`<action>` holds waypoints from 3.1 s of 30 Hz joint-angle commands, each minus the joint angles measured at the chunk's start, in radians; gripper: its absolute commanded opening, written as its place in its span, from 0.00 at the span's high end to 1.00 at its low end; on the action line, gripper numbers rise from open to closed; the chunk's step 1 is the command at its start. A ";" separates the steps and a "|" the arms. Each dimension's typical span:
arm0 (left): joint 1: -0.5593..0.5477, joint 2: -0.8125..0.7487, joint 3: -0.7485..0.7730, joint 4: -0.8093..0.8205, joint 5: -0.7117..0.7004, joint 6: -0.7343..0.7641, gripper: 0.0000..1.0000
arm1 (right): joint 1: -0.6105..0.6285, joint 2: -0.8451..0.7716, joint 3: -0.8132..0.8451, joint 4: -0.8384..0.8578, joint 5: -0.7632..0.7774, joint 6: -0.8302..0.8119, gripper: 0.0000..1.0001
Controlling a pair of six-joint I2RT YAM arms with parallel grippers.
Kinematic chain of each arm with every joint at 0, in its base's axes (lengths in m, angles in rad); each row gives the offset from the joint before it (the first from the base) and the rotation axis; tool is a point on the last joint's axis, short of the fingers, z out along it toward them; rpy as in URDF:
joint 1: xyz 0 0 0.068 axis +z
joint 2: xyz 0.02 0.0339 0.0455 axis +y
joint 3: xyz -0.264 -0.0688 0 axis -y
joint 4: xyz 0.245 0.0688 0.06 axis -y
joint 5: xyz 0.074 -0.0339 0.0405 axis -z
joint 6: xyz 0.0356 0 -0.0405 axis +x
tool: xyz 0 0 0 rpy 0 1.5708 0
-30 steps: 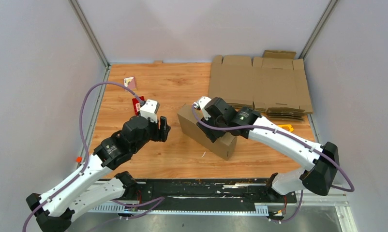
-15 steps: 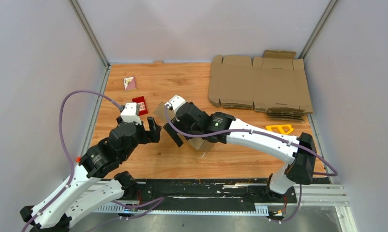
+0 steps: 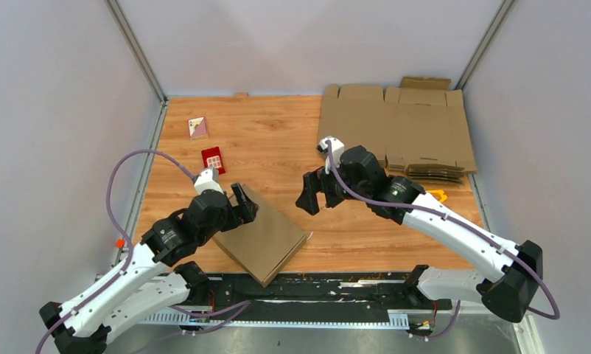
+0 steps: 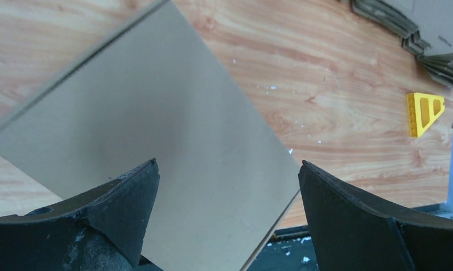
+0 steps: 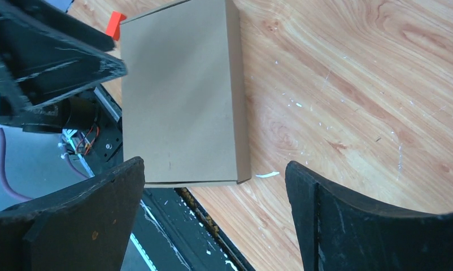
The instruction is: Fold the paper box
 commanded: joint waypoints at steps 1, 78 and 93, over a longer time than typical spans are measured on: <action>-0.002 0.096 -0.033 0.040 0.136 -0.115 0.00 | -0.007 -0.047 -0.065 -0.010 0.044 -0.015 0.05; 0.241 0.415 -0.210 0.301 0.086 -0.181 0.05 | -0.148 -0.457 -0.399 0.086 0.109 0.036 0.05; 0.161 0.456 -0.135 0.287 0.104 0.102 0.87 | -0.148 -0.384 -0.364 0.122 0.080 0.040 0.05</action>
